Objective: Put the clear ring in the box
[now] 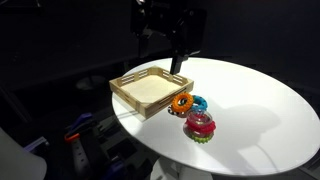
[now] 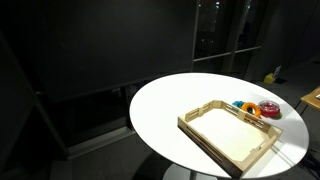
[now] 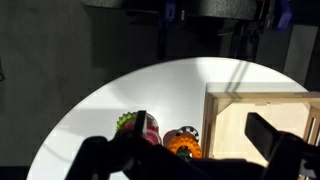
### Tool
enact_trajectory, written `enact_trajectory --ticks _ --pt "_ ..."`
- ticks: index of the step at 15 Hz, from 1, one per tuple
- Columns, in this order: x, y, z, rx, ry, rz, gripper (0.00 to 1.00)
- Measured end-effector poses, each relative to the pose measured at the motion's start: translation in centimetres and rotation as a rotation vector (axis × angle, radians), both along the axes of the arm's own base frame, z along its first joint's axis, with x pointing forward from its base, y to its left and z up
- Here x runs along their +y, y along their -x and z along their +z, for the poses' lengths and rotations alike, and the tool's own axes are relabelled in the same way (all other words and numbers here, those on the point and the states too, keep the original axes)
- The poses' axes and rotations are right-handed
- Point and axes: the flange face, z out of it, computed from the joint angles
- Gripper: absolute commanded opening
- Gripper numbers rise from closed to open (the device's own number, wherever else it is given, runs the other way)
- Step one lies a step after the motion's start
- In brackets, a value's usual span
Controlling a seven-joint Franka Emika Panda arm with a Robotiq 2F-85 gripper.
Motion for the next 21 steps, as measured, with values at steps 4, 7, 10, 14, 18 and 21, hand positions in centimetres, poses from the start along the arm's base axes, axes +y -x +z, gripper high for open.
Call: enact_trajectory --ticks 4,7,10,14,18,21 --pt "0.8 -2.1 0.5 -0.02 0.024 -0.026 1.0" --pt "1.1 -4.2 0.4 -0.024 0.051 -0.071 1.0" --pt "0.9 -6.6 -0.4 -0.041 0.08 -0.135 1.0" --pt "-0.2 -8.9 -2.8 -0.089 0.096 -0.228 1.0" --pt "-1.3 -10.0 -5.6 -0.118 0.099 -0.296 1.0" --pt "-2.2 -10.3 -7.7 -0.115 0.112 -0.341 1.0"
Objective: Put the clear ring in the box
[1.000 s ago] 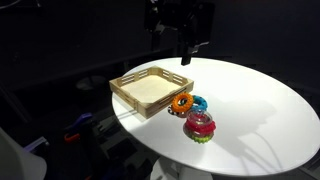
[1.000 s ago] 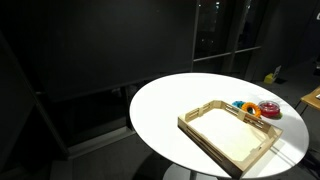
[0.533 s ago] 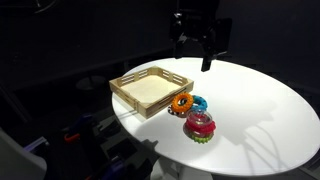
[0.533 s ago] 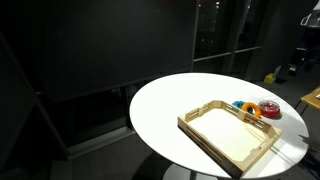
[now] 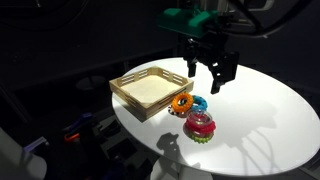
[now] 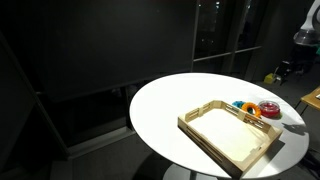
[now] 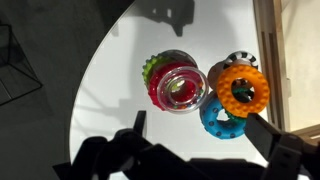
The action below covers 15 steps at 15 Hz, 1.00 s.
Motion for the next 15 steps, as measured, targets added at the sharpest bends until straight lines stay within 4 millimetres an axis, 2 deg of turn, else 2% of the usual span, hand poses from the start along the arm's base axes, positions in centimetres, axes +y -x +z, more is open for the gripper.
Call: enact_trajectory --ticks 4,11,15 --pt "-1.1 -0.1 -2.2 0.022 0.005 -0.046 1.0" --pt "-1.3 -0.3 -2.4 0.024 0.007 -0.049 1.0" --pt "-1.3 -0.3 -3.8 0.042 0.007 -0.053 1.0"
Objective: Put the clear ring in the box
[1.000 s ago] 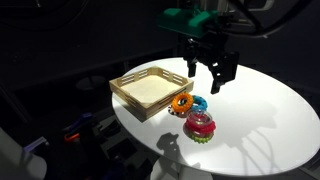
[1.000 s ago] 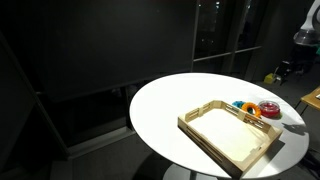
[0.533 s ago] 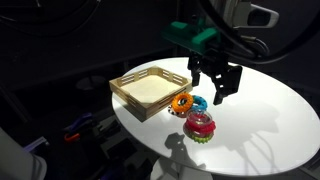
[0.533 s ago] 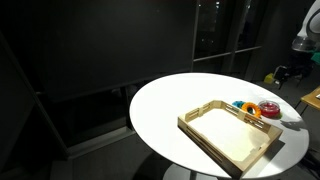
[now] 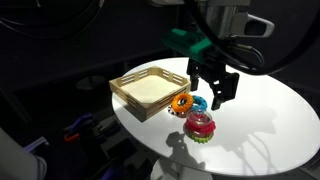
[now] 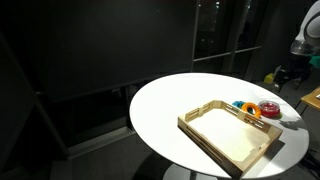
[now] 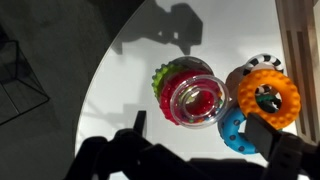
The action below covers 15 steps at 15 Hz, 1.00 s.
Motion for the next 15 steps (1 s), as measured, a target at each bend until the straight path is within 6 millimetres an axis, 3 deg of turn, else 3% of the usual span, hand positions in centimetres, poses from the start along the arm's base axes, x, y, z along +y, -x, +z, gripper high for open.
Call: enact_trajectory --ticks 10,15 --pt "-0.7 -0.3 -6.3 0.031 0.048 -0.068 1.0" --pt "-1.5 -0.9 -8.3 0.032 0.067 -0.095 1.0"
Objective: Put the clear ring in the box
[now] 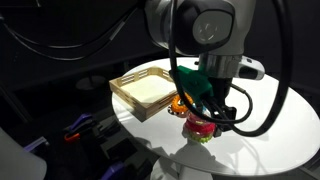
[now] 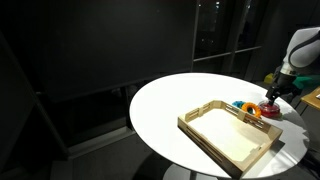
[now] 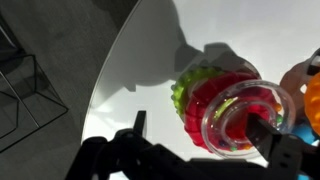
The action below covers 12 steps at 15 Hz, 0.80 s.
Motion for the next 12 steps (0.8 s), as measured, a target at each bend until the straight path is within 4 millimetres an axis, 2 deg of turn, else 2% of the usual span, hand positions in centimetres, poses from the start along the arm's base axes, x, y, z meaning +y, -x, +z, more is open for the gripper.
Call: enact_trajectory --ticks 1,3,4,5,9,12 --pt "-0.1 -0.2 -0.3 0.001 0.003 -0.005 1.0" --pt "-0.3 -0.4 -0.7 0.004 0.007 -0.011 0.88" --pt "-0.4 -0.5 -0.9 0.006 0.008 -0.015 0.74" --pt "-0.4 -0.6 -1.1 0.007 0.01 -0.019 0.69" --pt "-0.3 -1.0 -1.4 0.009 0.016 -0.029 0.37" --pt "0.1 -1.3 -1.4 0.006 0.019 -0.039 0.26"
